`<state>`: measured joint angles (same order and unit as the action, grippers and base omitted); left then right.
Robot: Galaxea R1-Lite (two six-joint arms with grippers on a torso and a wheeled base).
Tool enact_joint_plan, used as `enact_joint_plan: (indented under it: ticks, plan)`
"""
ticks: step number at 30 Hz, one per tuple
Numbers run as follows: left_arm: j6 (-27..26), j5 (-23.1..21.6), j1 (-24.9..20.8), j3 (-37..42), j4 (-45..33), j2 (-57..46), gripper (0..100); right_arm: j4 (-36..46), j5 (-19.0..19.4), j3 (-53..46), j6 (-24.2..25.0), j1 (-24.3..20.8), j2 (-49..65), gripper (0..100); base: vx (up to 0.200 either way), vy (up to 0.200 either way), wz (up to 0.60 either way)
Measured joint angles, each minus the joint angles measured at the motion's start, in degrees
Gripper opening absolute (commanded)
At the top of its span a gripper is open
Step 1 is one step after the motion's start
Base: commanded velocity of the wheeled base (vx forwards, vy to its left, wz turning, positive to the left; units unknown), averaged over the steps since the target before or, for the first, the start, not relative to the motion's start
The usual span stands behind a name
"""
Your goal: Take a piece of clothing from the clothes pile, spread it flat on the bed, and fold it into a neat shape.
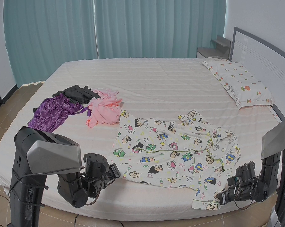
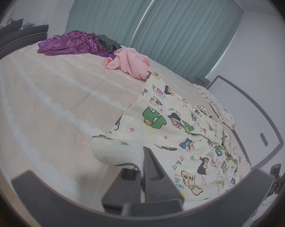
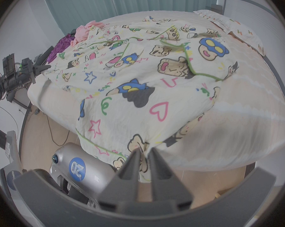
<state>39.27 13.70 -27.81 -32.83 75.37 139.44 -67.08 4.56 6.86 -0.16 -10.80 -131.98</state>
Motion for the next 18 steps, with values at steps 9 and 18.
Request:
enact_joint_plan:
  ticks: [9,18]
  plan:
    - [-0.1,0.9,-0.1,0.3,0.0,0.0,0,-0.4,-0.2,0.7,0.0,2.9,4.2,0,0.000,0.000,0.00]
    - [-0.2,1.7,-0.2,-0.2,0.0,0.0,0,1.0,-0.7,5.9,0.0,7.1,7.2,0,0.000,0.000,0.00]
